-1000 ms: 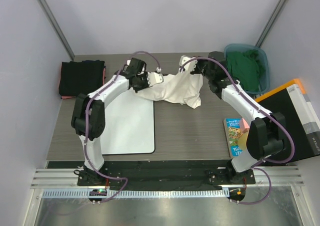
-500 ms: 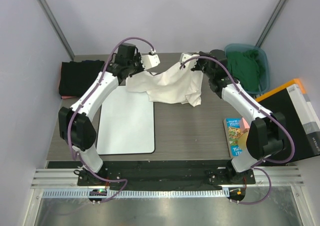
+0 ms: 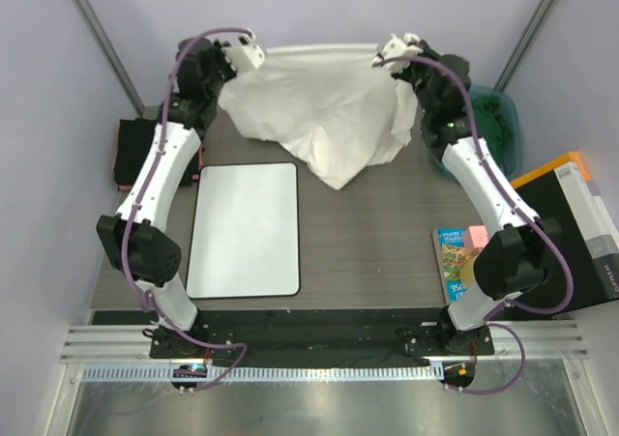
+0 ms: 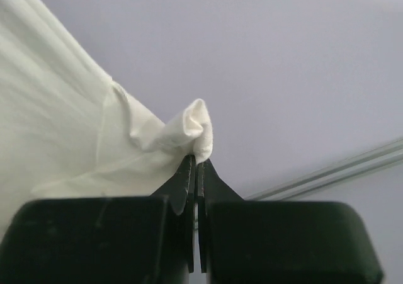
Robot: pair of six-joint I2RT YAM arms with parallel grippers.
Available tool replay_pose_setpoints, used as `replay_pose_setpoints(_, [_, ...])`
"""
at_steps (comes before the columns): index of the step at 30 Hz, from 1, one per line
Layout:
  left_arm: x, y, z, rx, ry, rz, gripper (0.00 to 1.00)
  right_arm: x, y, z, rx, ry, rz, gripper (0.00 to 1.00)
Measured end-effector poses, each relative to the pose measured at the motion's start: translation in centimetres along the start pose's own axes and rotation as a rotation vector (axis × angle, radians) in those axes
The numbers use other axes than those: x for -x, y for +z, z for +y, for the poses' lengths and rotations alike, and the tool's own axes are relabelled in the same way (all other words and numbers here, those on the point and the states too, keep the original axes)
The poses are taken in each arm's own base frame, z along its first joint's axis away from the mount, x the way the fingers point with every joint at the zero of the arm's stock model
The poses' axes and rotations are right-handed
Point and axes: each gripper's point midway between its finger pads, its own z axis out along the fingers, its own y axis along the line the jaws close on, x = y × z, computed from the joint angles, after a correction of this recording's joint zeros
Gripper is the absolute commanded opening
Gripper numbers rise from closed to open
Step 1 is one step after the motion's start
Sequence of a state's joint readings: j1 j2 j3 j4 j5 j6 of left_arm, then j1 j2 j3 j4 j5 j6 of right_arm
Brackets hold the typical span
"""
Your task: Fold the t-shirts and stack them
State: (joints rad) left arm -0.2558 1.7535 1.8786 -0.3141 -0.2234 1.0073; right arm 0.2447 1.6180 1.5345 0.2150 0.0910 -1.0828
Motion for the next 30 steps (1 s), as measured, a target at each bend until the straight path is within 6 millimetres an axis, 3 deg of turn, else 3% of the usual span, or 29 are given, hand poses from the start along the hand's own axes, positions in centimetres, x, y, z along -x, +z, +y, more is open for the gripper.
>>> replay_pose_setpoints(3, [0.2, -1.4, 6.1, 0.146, -0.042, -0.047, 0.0, 1.5, -0.6, -3.9, -0.009, 0.119, -0.054, 0.01])
replay_pose_setpoints(7, [-1.4, -5.1, 11.1, 0.238, -0.059, -0.062, 0.0, 2.9, -4.7, -5.5, 0.138, 0.156, -0.105, 0.01])
replay_pose_setpoints(9, [-2.0, -7.3, 11.8, 0.239, -0.059, -0.077, 0.0, 3.4, -7.5, -5.0, 0.245, 0.143, -0.117, 0.01])
replay_pose_setpoints(12, [-1.9, -11.6, 10.1, 0.172, -0.039, -0.134, 0.0, 5.0, -11.9, -3.7, 0.406, 0.132, -0.146, 0.01])
replay_pose_setpoints(16, [-1.2, -15.9, 6.5, 0.073, -0.039, -0.234, 0.0, 5.9, -16.2, -2.2, 0.527, 0.122, -0.168, 0.01])
replay_pose_setpoints(20, [0.1, -16.1, 2.2, -0.079, -0.089, -0.34, 0.45, 4.9, -19.0, 0.6, 0.615, 0.072, -0.15, 0.01])
replay_pose_setpoints(22, [1.0, -15.1, -2.0, -0.212, -0.125, -0.39, 0.63, 4.2, -19.7, 2.6, 0.673, 0.046, -0.136, 0.01])
replay_pose_setpoints(23, [1.5, -14.4, -4.6, -0.289, -0.137, -0.41, 0.76, 3.9, -19.8, 3.4, 0.699, 0.035, -0.129, 0.01])
replay_pose_setpoints(24, [2.0, -13.6, -7.3, -0.367, -0.144, -0.422, 0.8, 3.6, -19.8, 4.1, 0.719, 0.027, -0.121, 0.01])
replay_pose_setpoints(30, [5.6, -10.1, -24.7, -0.859, -0.152, -0.464, 0.85, 1.8, -20.0, 6.8, 0.804, -0.034, -0.084, 0.01])
